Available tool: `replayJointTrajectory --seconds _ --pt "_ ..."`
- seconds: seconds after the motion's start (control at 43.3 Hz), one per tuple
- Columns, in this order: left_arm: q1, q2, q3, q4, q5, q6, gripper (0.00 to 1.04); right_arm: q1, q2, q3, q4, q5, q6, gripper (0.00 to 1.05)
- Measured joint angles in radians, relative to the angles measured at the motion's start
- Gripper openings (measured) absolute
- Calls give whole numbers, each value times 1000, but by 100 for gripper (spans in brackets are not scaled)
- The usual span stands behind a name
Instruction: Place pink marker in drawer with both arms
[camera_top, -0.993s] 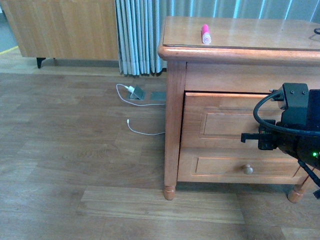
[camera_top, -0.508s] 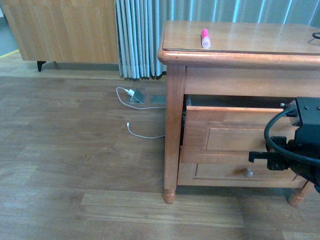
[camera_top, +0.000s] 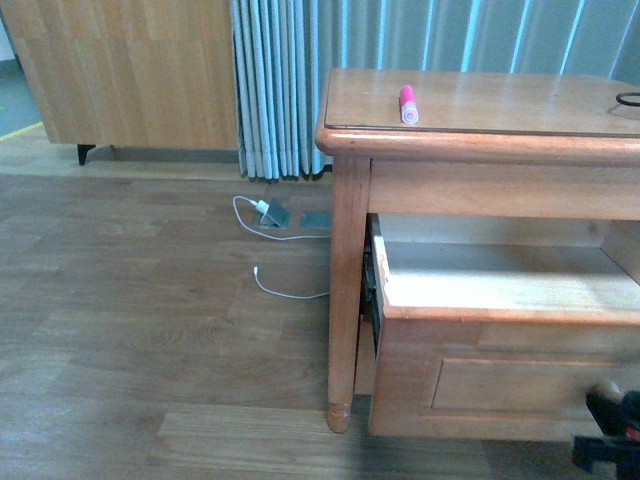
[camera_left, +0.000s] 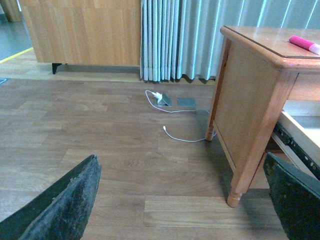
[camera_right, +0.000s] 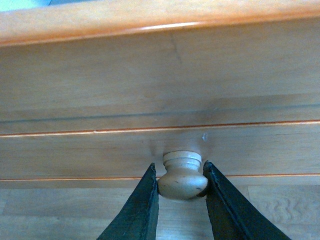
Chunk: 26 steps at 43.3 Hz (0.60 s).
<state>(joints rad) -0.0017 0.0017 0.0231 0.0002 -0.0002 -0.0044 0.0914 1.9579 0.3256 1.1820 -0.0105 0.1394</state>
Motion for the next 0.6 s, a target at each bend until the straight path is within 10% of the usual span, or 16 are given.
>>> replayJointTrajectory --seconds 0.277,0.601 --pt "0 0 0 0 0 0 99 -33 -185 -143 47 -41 10 6" --pt "0 0 0 0 0 0 99 -81 -734 -203 -448 -184 11 71"
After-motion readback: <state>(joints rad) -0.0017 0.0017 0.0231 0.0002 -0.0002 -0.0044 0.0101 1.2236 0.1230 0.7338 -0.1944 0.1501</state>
